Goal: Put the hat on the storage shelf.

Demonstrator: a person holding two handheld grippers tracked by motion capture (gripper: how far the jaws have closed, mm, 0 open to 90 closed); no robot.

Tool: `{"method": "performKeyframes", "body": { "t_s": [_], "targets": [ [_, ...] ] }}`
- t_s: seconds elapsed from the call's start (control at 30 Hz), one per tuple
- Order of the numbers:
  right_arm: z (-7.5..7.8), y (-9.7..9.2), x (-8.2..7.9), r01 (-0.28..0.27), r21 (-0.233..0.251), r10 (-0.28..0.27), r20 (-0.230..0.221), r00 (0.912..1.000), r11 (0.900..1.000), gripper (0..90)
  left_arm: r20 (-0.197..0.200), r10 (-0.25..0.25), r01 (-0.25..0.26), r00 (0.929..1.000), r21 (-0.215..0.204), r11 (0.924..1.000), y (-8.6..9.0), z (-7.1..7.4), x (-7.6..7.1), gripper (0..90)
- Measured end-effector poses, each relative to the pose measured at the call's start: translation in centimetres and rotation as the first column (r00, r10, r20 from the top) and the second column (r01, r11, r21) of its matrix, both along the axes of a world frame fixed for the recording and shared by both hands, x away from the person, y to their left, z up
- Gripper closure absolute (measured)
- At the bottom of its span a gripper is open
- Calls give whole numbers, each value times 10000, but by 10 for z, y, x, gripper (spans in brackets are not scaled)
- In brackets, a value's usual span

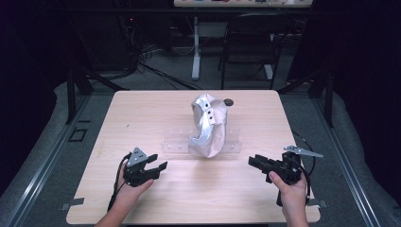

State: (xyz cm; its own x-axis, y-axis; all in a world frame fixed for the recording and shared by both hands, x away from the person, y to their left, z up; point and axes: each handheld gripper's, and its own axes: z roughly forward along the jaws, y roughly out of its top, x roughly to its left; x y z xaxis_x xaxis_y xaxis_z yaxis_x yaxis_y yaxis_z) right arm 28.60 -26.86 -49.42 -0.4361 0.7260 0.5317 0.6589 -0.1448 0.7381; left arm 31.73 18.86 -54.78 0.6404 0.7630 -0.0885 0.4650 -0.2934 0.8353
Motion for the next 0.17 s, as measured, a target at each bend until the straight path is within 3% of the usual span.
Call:
{"method": "performKeyframes", "body": {
  "t_s": [0.17],
  "targets": [
    [-1, -4, 0, 25, 28, -25, -43, 10000, 10000, 559, 30, -367, 367, 9993, 99, 9993, -32, 0, 5, 473]
  ]
}}
